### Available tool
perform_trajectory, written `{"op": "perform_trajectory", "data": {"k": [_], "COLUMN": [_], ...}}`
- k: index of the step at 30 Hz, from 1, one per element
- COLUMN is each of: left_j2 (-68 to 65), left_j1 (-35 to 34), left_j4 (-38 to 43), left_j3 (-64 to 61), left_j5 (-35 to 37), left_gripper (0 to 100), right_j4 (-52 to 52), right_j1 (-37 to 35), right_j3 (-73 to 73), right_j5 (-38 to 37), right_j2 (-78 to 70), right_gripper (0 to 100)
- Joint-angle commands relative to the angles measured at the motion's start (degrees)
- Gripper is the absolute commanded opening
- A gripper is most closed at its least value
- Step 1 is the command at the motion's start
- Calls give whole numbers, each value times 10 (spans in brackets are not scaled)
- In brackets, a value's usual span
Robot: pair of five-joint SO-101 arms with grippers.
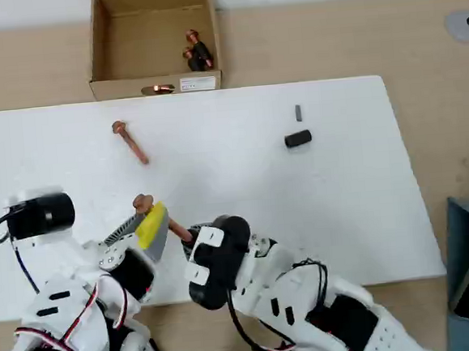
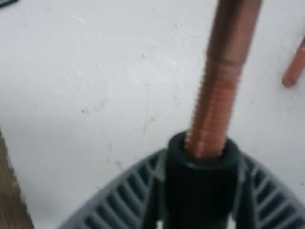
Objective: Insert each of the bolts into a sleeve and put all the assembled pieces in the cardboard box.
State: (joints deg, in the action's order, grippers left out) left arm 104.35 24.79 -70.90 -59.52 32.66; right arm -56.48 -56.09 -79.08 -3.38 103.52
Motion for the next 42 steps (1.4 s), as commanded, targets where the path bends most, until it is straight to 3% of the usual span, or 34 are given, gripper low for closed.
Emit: {"op": "perform_trajectory", "data": {"k": [1,9,17,22,27,34,42], "left_j2": [0,0,1,0,0,0,-1], "left_j1": [13,69,85,88,141,136,37], "left_j4": [0,-2,-40,-73,-102,-102,-103], "left_j3": [-9,0,9,6,-27,-32,-32], "left_j5": [-4,-8,-107,-107,-106,-106,-106], "left_gripper": [2,2,2,2,2,9,237], "right_j4": [19,18,18,18,18,18,18], "right_j1": [-2,-2,-2,-2,-2,-2,-2], "right_j3": [7,6,3,3,3,3,4], "right_j5": [-4,-4,-4,-4,-4,-4,-4], "right_j2": [69,69,69,69,69,69,69], "right_gripper": [9,9,9,9,9,9,9]}}
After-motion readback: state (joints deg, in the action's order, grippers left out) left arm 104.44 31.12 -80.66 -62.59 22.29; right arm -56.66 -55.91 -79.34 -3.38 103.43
